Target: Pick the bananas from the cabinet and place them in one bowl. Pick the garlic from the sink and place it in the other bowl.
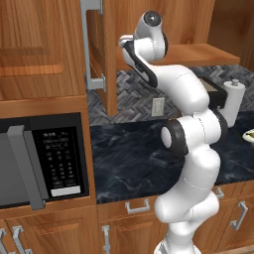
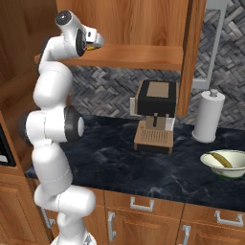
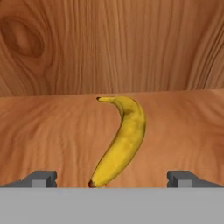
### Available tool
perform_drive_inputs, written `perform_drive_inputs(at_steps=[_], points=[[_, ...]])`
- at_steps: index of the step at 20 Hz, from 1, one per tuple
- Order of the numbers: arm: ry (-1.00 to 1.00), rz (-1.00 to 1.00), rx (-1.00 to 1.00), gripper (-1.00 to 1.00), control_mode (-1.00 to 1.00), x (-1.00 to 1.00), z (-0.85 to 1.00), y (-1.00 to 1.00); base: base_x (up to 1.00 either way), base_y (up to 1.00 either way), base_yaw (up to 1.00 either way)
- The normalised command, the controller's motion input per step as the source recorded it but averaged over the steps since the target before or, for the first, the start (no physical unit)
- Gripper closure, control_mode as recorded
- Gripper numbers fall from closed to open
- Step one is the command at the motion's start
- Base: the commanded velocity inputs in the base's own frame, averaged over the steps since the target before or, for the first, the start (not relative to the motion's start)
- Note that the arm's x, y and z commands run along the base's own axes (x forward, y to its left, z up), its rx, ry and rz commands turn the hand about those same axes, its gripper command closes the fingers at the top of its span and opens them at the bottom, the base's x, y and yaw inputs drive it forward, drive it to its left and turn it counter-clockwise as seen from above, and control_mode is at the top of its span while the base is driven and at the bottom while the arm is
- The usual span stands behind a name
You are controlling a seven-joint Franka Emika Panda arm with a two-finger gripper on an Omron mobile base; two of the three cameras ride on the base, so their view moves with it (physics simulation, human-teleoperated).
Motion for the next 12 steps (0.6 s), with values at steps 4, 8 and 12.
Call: perform_drive_inputs(at_steps=[4,8,12], points=[[0.00,0.00,0.00,-1.00,-1.00,0.36,-0.01,0.00,0.00,0.00,0.00],[0.00,0.00,0.00,-1.00,-1.00,0.31,0.00,-0.07,0.00,0.00,0.00],[0.00,0.00,0.00,-1.00,-1.00,0.27,0.00,-0.03,0.00,0.00,0.00]])
